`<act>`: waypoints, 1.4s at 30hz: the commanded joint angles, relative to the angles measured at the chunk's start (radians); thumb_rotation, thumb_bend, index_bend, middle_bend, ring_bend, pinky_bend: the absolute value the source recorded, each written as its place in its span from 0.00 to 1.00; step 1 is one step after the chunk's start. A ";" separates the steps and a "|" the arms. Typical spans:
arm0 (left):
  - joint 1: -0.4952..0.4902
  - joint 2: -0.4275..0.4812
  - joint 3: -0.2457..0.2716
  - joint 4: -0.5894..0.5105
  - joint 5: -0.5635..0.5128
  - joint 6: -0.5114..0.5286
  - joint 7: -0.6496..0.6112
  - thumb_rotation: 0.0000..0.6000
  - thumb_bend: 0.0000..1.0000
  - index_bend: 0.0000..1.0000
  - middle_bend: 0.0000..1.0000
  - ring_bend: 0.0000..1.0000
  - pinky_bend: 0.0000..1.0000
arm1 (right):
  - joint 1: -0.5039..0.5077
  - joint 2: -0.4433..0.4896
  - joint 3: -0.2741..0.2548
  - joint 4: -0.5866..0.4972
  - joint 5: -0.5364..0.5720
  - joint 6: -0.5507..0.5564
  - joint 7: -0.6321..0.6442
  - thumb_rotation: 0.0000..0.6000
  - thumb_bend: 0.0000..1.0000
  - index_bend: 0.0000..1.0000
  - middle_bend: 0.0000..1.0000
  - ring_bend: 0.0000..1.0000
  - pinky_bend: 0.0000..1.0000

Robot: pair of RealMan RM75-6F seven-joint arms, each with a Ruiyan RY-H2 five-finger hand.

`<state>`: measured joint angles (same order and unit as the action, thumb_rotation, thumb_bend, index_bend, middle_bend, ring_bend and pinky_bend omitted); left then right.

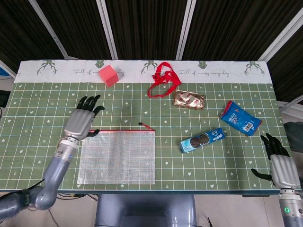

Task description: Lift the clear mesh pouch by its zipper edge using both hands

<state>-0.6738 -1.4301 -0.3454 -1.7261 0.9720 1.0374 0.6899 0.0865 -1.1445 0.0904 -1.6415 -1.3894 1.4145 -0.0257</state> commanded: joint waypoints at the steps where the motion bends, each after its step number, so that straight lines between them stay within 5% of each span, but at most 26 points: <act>1: -0.136 -0.139 -0.039 0.126 -0.136 -0.058 0.111 1.00 0.19 0.31 0.04 0.00 0.00 | 0.002 0.001 0.005 -0.007 0.013 -0.009 0.007 1.00 0.11 0.00 0.00 0.00 0.20; 18: -0.441 -0.487 -0.051 0.587 -0.357 -0.133 0.265 1.00 0.26 0.41 0.08 0.00 0.00 | 0.007 0.009 0.015 -0.015 0.044 -0.033 0.032 1.00 0.12 0.00 0.00 0.00 0.20; 42: -0.576 -0.695 -0.033 0.957 -0.379 -0.250 0.229 1.00 0.31 0.51 0.10 0.00 0.00 | 0.010 0.018 0.017 -0.018 0.055 -0.048 0.059 1.00 0.12 0.00 0.00 0.00 0.20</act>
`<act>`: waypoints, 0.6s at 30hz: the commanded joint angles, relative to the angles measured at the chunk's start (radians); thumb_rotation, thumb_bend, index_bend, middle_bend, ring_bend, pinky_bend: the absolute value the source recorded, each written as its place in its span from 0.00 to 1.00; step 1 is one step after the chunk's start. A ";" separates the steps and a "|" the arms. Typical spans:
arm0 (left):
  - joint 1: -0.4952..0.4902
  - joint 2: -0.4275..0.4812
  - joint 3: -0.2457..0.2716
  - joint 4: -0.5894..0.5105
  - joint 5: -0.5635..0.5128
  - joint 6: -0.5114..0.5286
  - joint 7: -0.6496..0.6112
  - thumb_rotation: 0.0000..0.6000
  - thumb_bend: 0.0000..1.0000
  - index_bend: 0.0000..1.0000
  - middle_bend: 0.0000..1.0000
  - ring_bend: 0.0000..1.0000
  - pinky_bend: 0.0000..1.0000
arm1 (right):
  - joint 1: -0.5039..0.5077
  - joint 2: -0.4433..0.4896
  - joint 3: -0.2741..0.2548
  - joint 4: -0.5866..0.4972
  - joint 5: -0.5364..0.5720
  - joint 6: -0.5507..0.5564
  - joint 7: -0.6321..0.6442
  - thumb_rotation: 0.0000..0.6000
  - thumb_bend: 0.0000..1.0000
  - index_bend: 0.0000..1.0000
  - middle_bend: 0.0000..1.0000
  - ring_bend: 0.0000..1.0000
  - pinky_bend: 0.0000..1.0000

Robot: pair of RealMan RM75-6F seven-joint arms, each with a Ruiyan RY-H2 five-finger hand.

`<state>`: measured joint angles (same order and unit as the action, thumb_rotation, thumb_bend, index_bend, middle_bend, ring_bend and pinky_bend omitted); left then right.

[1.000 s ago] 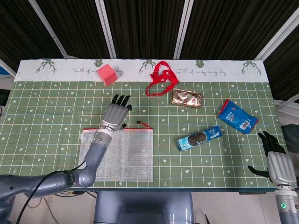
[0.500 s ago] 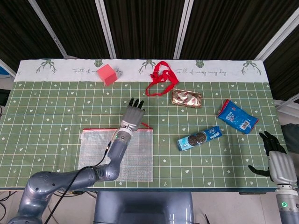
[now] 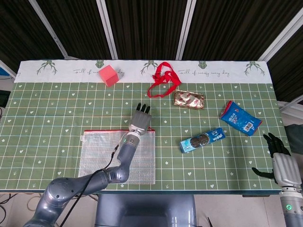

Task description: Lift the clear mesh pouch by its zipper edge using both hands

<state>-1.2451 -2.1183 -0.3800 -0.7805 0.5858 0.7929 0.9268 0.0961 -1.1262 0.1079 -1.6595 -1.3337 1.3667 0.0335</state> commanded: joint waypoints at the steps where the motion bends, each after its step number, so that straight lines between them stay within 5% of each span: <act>1: -0.005 -0.008 0.002 0.015 0.009 -0.006 -0.010 1.00 0.31 0.51 0.10 0.00 0.00 | 0.000 0.000 -0.001 -0.001 -0.001 0.000 0.000 1.00 0.12 0.00 0.00 0.00 0.20; 18: 0.004 -0.019 0.008 0.040 0.034 -0.023 -0.037 1.00 0.42 0.59 0.12 0.00 0.00 | -0.001 0.002 -0.001 -0.005 0.000 0.001 0.002 1.00 0.12 0.00 0.00 0.00 0.20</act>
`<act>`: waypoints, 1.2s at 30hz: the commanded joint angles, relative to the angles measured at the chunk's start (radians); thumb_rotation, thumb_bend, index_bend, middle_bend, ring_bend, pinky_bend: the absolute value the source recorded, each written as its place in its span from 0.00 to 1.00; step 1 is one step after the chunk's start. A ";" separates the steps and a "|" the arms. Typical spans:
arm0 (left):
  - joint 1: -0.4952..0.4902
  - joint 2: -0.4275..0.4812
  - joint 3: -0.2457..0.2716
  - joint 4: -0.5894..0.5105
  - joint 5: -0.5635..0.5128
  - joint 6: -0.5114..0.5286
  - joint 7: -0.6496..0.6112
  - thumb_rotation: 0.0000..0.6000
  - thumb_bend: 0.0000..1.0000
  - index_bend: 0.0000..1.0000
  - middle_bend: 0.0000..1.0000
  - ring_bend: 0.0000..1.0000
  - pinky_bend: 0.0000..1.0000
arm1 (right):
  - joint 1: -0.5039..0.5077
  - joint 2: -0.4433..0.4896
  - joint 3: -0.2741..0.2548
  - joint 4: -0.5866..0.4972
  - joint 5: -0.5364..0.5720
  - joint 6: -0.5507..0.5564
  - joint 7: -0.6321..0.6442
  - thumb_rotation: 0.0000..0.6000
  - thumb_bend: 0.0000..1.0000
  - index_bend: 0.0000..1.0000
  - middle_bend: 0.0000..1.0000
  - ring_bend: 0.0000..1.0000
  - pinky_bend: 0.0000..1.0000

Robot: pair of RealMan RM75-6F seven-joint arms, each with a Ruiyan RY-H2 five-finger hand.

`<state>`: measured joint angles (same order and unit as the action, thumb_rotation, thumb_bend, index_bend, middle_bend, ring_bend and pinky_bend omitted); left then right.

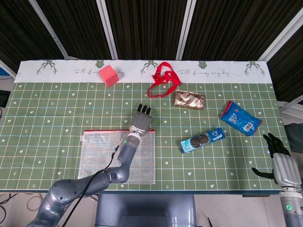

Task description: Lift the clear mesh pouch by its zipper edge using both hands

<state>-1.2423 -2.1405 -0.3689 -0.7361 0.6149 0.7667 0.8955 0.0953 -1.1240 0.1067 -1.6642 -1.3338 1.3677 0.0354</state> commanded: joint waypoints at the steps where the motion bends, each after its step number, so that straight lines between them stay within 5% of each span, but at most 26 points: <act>1: 0.001 0.008 -0.005 -0.010 0.009 0.007 -0.009 1.00 0.42 0.59 0.12 0.00 0.00 | 0.000 0.000 0.000 0.000 0.000 0.000 -0.001 1.00 0.12 0.00 0.00 0.00 0.20; 14: -0.018 0.167 -0.076 -0.273 0.022 0.100 0.009 1.00 0.42 0.60 0.11 0.00 0.00 | 0.016 0.024 0.023 -0.077 0.029 -0.032 0.052 1.00 0.18 0.00 0.00 0.00 0.20; 22: -0.045 0.270 -0.119 -0.470 0.001 0.146 0.025 1.00 0.42 0.60 0.12 0.00 0.00 | 0.113 0.028 0.124 -0.250 0.240 -0.169 0.055 1.00 0.24 0.23 0.11 0.05 0.27; 36: -0.094 0.360 -0.151 -0.631 -0.084 0.205 0.030 1.00 0.42 0.60 0.12 0.00 0.00 | 0.461 -0.101 0.366 -0.377 0.827 -0.259 -0.141 1.00 0.27 0.30 0.12 0.05 0.27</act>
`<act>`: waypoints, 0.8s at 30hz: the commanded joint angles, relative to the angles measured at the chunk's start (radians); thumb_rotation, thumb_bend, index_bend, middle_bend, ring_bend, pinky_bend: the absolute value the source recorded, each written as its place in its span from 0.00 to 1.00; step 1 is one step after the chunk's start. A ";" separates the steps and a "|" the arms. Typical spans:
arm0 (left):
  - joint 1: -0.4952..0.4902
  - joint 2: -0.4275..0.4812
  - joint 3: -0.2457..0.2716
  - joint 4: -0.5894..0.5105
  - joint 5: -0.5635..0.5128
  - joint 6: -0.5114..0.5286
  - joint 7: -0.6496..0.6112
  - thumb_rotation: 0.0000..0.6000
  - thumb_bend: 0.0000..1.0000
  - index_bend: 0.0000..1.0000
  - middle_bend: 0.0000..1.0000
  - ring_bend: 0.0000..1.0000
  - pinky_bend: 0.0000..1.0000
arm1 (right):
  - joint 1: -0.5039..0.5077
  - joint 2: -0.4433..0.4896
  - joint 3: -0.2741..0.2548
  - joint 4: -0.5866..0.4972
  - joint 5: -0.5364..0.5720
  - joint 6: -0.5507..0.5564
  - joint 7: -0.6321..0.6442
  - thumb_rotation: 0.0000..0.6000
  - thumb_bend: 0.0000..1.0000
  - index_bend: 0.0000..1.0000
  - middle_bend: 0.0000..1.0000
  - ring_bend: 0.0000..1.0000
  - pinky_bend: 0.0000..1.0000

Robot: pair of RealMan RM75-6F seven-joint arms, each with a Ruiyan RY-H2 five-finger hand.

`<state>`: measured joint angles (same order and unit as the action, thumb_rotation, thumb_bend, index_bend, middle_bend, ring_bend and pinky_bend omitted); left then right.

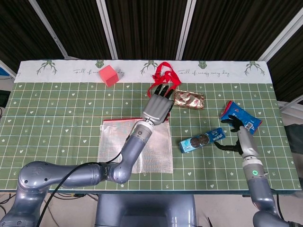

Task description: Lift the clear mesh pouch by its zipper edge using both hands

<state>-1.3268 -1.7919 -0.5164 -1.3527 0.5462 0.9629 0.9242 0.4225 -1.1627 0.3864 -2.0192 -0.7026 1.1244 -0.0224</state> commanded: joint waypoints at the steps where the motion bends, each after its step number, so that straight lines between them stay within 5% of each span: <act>1: -0.012 0.015 -0.005 -0.020 -0.020 0.012 0.001 1.00 0.42 0.60 0.12 0.00 0.00 | 0.156 -0.074 0.098 -0.019 0.230 -0.013 -0.093 1.00 0.27 0.31 0.12 0.05 0.27; 10: -0.040 0.047 0.002 -0.057 -0.060 0.030 -0.005 1.00 0.42 0.61 0.12 0.00 0.00 | 0.342 -0.213 0.171 0.028 0.506 0.063 -0.160 1.00 0.30 0.35 0.12 0.05 0.27; 24: -0.074 0.071 0.022 -0.074 -0.087 0.039 -0.030 1.00 0.42 0.61 0.12 0.00 0.00 | 0.441 -0.326 0.208 0.112 0.628 0.104 -0.175 1.00 0.33 0.40 0.13 0.05 0.27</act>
<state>-1.3995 -1.7220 -0.4960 -1.4257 0.4600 1.0013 0.8950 0.8563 -1.4818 0.5890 -1.9139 -0.0813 1.2275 -0.1962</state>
